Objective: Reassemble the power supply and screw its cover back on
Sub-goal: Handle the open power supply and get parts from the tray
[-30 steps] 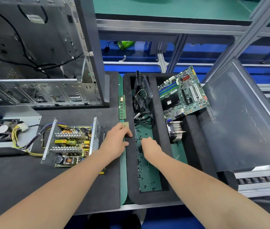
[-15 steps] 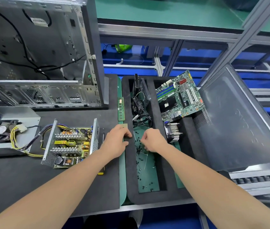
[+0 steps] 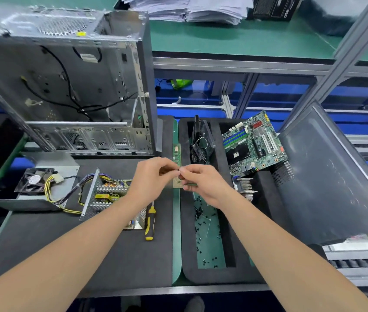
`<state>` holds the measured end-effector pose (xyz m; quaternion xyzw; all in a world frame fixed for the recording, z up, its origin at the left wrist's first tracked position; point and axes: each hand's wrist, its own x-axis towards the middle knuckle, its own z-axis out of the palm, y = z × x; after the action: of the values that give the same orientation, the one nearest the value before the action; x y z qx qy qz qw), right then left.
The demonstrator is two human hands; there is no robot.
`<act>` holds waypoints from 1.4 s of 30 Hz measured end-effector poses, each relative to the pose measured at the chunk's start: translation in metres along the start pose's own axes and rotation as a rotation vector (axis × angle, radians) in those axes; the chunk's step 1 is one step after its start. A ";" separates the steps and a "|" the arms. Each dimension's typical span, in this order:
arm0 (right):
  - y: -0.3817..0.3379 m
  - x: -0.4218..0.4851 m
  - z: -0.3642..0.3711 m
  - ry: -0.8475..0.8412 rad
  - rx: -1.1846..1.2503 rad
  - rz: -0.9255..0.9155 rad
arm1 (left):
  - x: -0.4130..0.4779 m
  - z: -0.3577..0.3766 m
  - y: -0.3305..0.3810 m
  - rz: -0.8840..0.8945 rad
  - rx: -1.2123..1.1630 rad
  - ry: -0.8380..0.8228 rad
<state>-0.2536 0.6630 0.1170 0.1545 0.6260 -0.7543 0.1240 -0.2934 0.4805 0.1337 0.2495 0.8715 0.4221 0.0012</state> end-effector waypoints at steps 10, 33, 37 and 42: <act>0.015 0.000 0.049 -0.047 -0.015 0.053 | -0.028 -0.041 -0.034 0.020 0.175 0.075; 0.066 -0.016 0.110 0.279 -0.470 0.208 | -0.028 -0.090 -0.086 -0.254 -0.251 -0.140; 0.069 -0.025 0.124 0.304 -0.197 0.127 | -0.029 -0.091 -0.091 -0.272 -0.333 -0.166; 0.063 -0.037 0.127 0.401 -0.053 -0.020 | -0.024 -0.091 -0.098 -0.292 -0.394 -0.185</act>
<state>-0.2057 0.5260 0.0958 0.2920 0.6591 -0.6930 -0.0069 -0.3341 0.3526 0.1153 0.1537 0.7955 0.5543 0.1905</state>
